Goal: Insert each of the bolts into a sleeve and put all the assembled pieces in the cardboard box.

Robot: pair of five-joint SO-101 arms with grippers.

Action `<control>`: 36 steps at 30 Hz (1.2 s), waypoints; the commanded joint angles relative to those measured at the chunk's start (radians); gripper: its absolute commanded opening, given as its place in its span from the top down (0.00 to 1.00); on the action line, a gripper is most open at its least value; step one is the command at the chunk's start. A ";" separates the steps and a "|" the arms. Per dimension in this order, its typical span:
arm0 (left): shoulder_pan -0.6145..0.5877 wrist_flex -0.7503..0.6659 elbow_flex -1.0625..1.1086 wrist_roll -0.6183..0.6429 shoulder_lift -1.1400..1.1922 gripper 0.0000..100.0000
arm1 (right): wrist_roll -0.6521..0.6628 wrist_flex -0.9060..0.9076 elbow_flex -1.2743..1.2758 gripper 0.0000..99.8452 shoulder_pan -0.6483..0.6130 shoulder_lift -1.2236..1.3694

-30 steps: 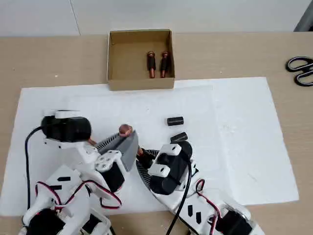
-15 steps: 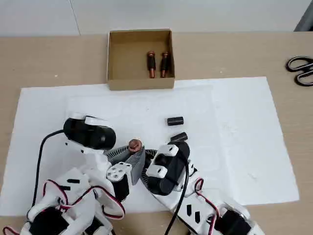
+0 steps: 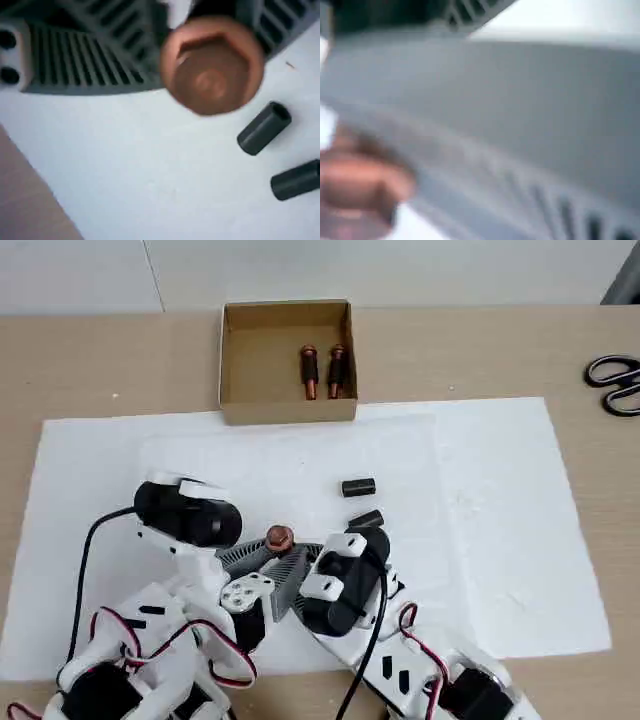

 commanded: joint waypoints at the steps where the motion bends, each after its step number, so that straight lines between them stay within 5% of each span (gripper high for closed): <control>1: 0.028 0.034 0.008 -0.002 0.015 0.83 | 0.009 -0.041 -0.028 1.00 -0.001 -0.007; 15: -0.167 0.020 -0.004 -0.133 0.017 0.82 | 0.009 -0.039 -0.025 1.00 -0.001 -0.005; 29: -0.176 0.011 -0.283 -0.064 0.080 0.83 | 0.017 -0.039 0.002 1.00 0.001 -0.005; 34: -0.295 -0.031 -0.386 -0.043 0.216 0.99 | 0.015 -0.039 0.002 1.00 0.051 -0.004; 36: -0.354 -0.054 -0.394 -0.043 0.259 0.99 | 0.012 -0.039 0.003 1.00 0.087 0.002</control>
